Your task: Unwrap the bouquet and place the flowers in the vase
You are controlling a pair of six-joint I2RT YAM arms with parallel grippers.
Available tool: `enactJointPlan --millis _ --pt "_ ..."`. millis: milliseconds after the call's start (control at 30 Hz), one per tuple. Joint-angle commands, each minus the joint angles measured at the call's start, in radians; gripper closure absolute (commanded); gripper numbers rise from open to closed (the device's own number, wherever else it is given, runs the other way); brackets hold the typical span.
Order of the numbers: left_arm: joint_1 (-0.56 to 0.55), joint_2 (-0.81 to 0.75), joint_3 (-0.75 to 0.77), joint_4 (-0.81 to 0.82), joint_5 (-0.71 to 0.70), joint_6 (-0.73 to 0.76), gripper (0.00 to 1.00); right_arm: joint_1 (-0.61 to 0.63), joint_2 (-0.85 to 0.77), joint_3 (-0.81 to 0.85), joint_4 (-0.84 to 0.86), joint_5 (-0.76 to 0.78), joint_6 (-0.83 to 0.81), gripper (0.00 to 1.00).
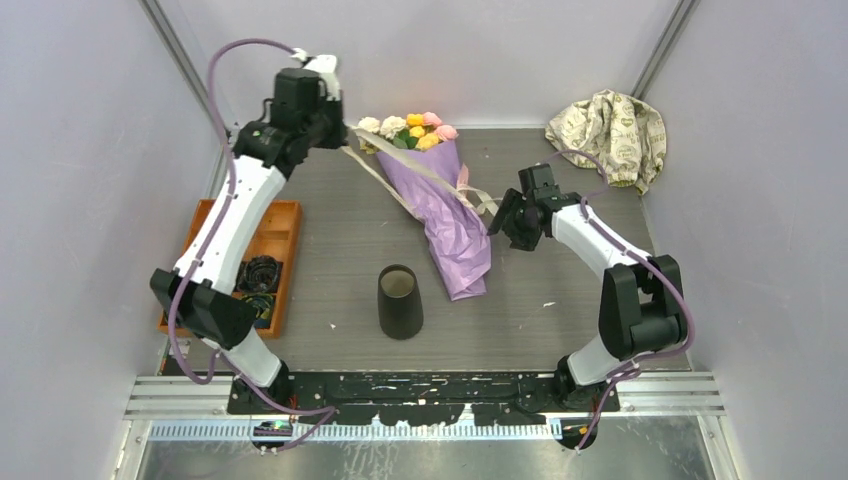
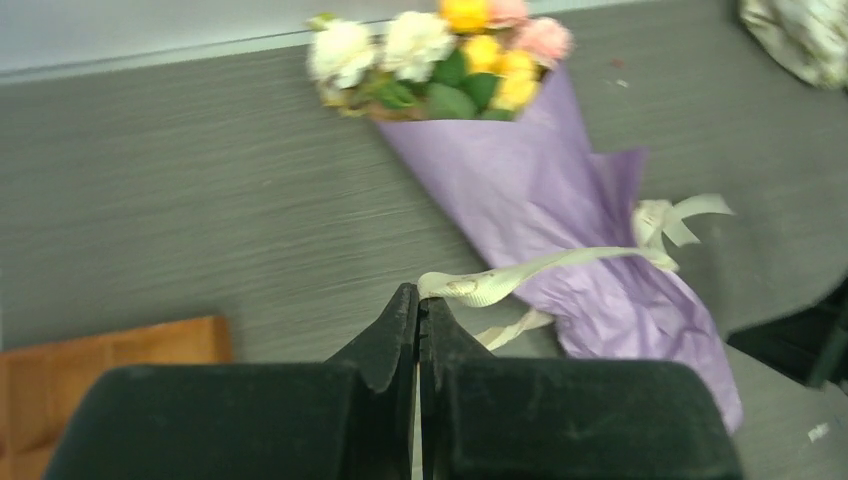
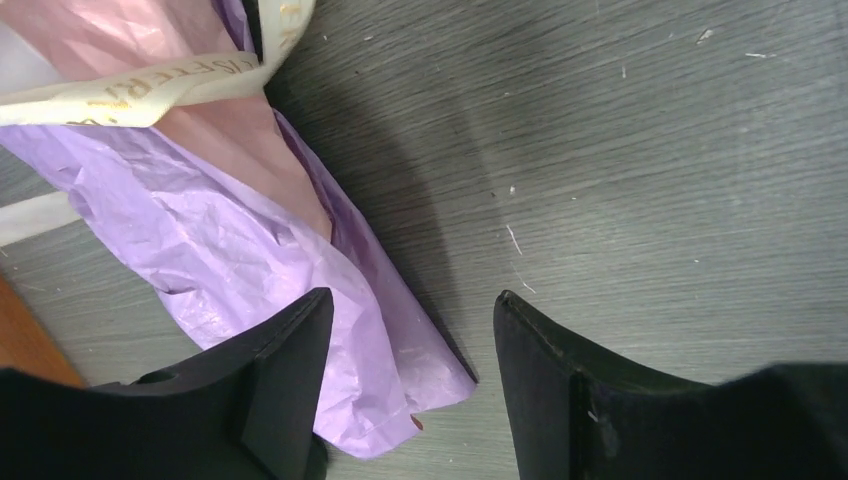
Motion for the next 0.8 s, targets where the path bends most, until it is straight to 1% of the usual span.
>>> enactJointPlan --millis 0,133,200,333,400,600,767 --pt "0.126 -0.113 -0.11 0.11 -0.038 -0.103 1.0 -0.002 0.023 0.04 0.049 -0.042 0.013 0.34" --pt "0.221 -0.173 -0.172 0.104 -0.08 -0.13 1.0 0.0 0.041 0.056 0.051 -0.051 0.01 0.34" --pt "0.258 -0.207 -0.193 0.114 -0.073 -0.14 1.0 0.0 0.049 0.064 0.049 -0.053 0.009 0.34" --pt "0.323 -0.265 -0.18 0.108 -0.068 -0.161 1.0 0.001 0.054 0.072 0.049 -0.054 0.008 0.34" --pt "0.332 -0.279 -0.147 0.084 -0.108 -0.151 1.0 0.002 0.056 0.075 0.049 -0.052 0.008 0.34" --pt "0.339 -0.294 -0.054 -0.038 -0.305 -0.139 1.0 0.005 0.055 0.081 0.05 -0.052 0.008 0.33" --pt "0.345 -0.344 -0.063 -0.077 -0.465 -0.128 1.0 0.005 0.051 0.096 0.047 -0.039 0.005 0.32"
